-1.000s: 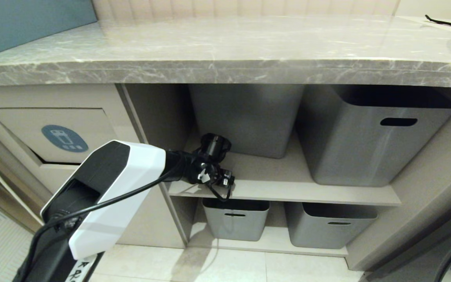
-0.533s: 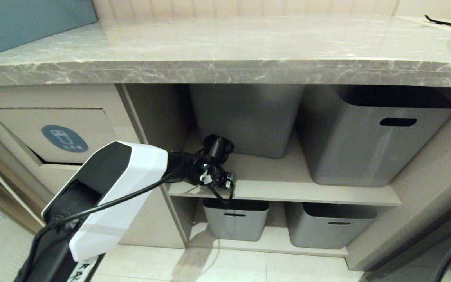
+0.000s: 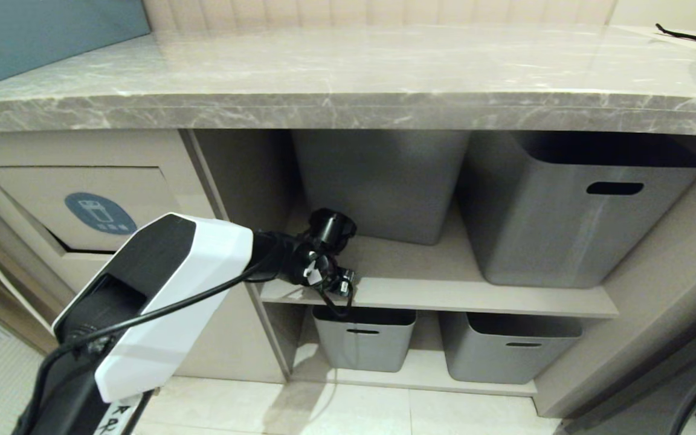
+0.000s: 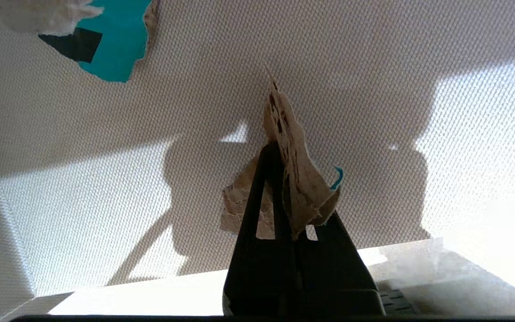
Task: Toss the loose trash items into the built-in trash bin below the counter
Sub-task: Pick up the garbage, then put the garbage in the trash can
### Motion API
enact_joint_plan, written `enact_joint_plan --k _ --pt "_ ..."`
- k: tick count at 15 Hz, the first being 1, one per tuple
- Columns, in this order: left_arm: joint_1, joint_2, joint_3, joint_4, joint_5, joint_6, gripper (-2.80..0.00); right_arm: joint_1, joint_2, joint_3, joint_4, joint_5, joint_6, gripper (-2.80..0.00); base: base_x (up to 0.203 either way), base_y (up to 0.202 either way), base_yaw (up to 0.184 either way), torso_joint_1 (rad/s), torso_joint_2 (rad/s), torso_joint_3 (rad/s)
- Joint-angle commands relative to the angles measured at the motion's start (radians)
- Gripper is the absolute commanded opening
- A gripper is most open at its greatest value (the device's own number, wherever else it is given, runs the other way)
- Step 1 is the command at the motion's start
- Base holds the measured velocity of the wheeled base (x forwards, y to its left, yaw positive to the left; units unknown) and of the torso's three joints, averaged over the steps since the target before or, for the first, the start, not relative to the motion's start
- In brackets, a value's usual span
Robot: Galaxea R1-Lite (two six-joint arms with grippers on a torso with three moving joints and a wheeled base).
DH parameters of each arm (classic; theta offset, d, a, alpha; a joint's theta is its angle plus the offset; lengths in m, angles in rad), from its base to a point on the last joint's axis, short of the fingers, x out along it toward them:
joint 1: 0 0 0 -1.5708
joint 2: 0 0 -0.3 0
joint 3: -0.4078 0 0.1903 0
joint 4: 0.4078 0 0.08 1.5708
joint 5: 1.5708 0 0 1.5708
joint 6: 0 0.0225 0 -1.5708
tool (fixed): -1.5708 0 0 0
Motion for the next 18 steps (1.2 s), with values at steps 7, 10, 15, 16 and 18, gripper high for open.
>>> enact_joint_plan --k 7,10,15,16,18 --pt "-0.006 -0.07 0.057 0.008 -0.003 0.002 -2.8 0.001 -0.002 0.0 0.0 0.0 0.0 -2.8 0.0 0.0 0.0 0.0 0.0 0.0" --pt "-0.016 -0.236 0.266 0.002 -0.019 0.002 -2.8 0.001 -0.002 0.0 0.0 0.0 0.0 -2.8 0.0 0.0 0.0 0.0 0.0 0.0" --pt "-0.024 -0.561 0.611 -0.004 -0.06 0.02 -2.8 0.001 -0.002 0.0 0.0 0.0 -0.001 -2.8 0.0 0.0 0.0 0.0 0.0 0.0" --pt "-0.026 -0.632 0.676 -0.005 -0.073 0.026 -2.8 0.001 -0.002 0.0 0.0 0.0 0.0 -2.8 0.0 0.0 0.0 0.0 0.0 0.0" --pt "-0.035 -0.81 0.833 -0.004 -0.109 0.034 -2.8 0.001 -0.002 0.0 0.0 0.0 -0.001 -2.8 0.0 0.0 0.0 0.0 0.0 0.0"
